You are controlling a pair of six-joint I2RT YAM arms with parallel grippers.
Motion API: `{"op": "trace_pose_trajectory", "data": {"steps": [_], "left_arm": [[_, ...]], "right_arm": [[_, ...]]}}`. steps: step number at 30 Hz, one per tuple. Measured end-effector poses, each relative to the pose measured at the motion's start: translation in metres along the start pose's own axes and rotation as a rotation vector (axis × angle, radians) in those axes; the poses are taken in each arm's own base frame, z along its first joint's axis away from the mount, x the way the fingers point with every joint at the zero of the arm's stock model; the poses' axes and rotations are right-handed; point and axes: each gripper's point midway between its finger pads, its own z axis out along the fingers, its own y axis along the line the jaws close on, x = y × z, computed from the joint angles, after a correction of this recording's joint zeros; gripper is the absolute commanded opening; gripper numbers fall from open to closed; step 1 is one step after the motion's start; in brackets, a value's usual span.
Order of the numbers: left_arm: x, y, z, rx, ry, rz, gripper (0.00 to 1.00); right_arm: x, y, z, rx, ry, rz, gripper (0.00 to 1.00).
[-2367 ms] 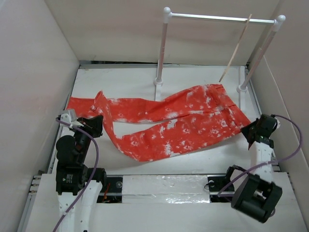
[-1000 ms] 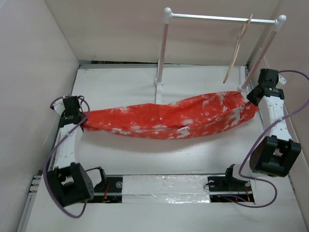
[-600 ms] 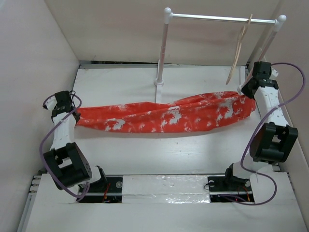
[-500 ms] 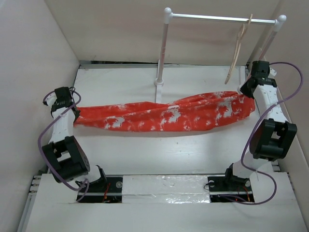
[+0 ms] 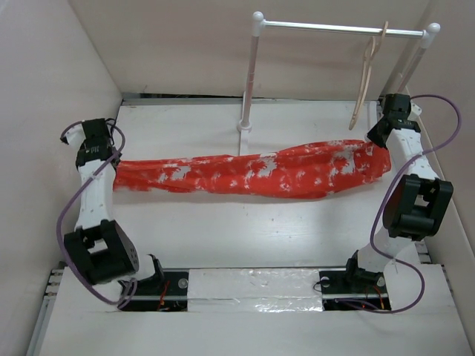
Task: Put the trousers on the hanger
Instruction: Fold the trousers at the center of the board.
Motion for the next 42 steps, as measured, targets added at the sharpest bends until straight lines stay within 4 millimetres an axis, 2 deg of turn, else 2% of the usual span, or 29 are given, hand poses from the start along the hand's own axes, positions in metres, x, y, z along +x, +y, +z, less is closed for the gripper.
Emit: {"op": "trace_pose_trajectory", "data": {"steps": [3,8,12,15,25,32,38,42], "left_arm": [[-0.009,0.009,-0.031,0.040,-0.055,-0.028,0.00],[-0.010,0.047,-0.082,0.057,-0.127,-0.050,0.00],[-0.003,0.061,-0.089,0.033,-0.121,-0.019,0.00],[0.004,0.062,-0.077,0.011,-0.079,0.003,0.00],[0.045,0.044,0.002,-0.096,0.170,0.117,0.00],[0.039,0.018,0.031,-0.076,0.204,0.128,0.01],[0.026,-0.016,0.044,-0.037,0.190,0.143,0.00],[0.020,-0.029,0.051,-0.019,0.184,0.142,0.01]], "right_arm": [[0.001,-0.001,0.001,0.000,0.001,0.005,0.00],[0.001,0.000,0.002,-0.015,0.011,0.027,0.00],[0.003,0.003,0.001,-0.032,0.023,0.035,0.00],[0.004,0.005,0.001,-0.036,0.028,0.041,0.00],[0.011,0.007,0.020,-0.010,0.050,0.027,0.00],[0.008,0.015,0.031,-0.008,0.053,0.008,0.00],[-0.005,0.022,0.032,-0.014,0.023,0.003,0.00],[-0.005,0.026,0.039,-0.013,0.027,-0.002,0.00]]}}
